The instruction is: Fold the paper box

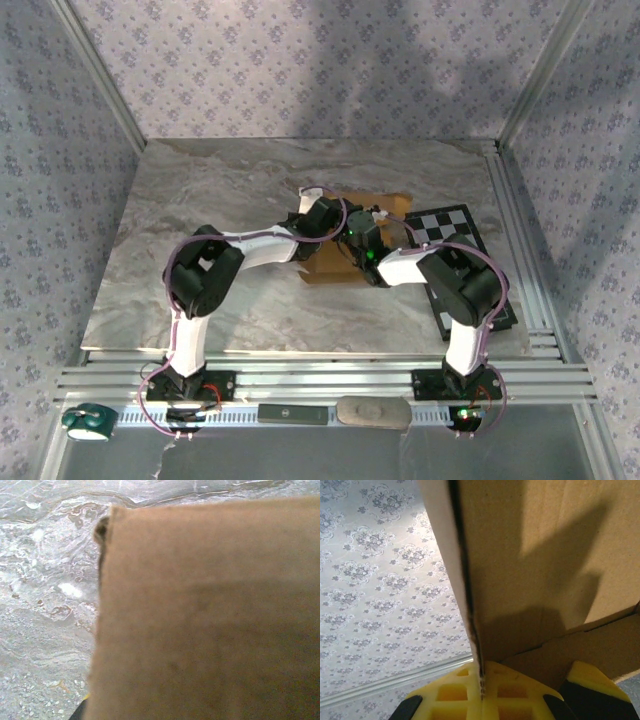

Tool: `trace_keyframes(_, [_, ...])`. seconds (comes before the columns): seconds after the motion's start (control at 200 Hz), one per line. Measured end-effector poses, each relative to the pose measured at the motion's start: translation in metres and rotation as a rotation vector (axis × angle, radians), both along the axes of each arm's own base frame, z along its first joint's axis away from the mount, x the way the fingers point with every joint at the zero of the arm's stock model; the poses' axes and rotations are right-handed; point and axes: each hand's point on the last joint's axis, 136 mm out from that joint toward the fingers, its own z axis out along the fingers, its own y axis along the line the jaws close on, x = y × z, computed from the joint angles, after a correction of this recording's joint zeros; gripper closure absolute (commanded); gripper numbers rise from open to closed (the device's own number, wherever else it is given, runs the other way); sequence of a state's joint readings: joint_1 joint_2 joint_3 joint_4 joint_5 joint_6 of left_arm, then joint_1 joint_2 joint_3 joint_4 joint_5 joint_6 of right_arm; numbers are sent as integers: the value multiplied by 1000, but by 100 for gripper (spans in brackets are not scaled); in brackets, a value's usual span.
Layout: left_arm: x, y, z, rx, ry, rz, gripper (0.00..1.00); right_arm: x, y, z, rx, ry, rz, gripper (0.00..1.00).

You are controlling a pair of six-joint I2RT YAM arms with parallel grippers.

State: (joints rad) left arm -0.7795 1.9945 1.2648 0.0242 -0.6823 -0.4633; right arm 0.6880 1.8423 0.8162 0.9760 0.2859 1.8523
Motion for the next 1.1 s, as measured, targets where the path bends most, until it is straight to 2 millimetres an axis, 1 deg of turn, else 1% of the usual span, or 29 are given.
trace_keyframes(0.08, [1,0,0,-8,-5,16,100,0,0,0,4,1,-1,100])
trace_keyframes(0.125, [1,0,0,-12,-5,13,91,0,0,0,6,2,-1,100])
trace_keyframes(0.145, [1,-1,0,-14,-5,11,85,0,0,0,7,3,-1,100])
trace_keyframes(0.195, [1,-4,-1,-27,-4,-4,75,0,0,0,11,4,0,100])
trace_keyframes(0.325, [8,-6,-8,-93,11,-64,56,-3,7,-2,15,12,36,100])
trace_keyframes(0.355, [10,-6,-9,-113,17,-85,52,-4,8,-2,15,13,42,100])
trace_keyframes(0.395, [11,-6,-9,-137,24,-111,50,-4,9,-2,17,13,48,100])
trace_keyframes(0.485, [6,-7,-8,-193,51,-187,44,-4,10,-2,19,13,63,100])
trace_keyframes(0.605, [-4,-4,-9,-262,106,-289,43,-6,14,-2,23,14,92,100])
trace_keyframes(0.72, [-8,-4,-2,-316,138,-371,42,-5,14,-1,28,13,105,100])
trace_keyframes(0.85, [-12,-4,2,-344,165,-428,41,-5,14,-1,30,14,115,100])
trace_keyframes(0.909, [-15,-3,3,-352,173,-450,38,-4,14,-1,30,15,119,100])
trace_keyframes(1.004, [-25,-3,5,-360,182,-492,38,-4,14,-1,30,16,124,100])
trace_keyframes(1.104, [-39,-3,11,-357,181,-546,41,-4,13,-1,31,17,129,100])
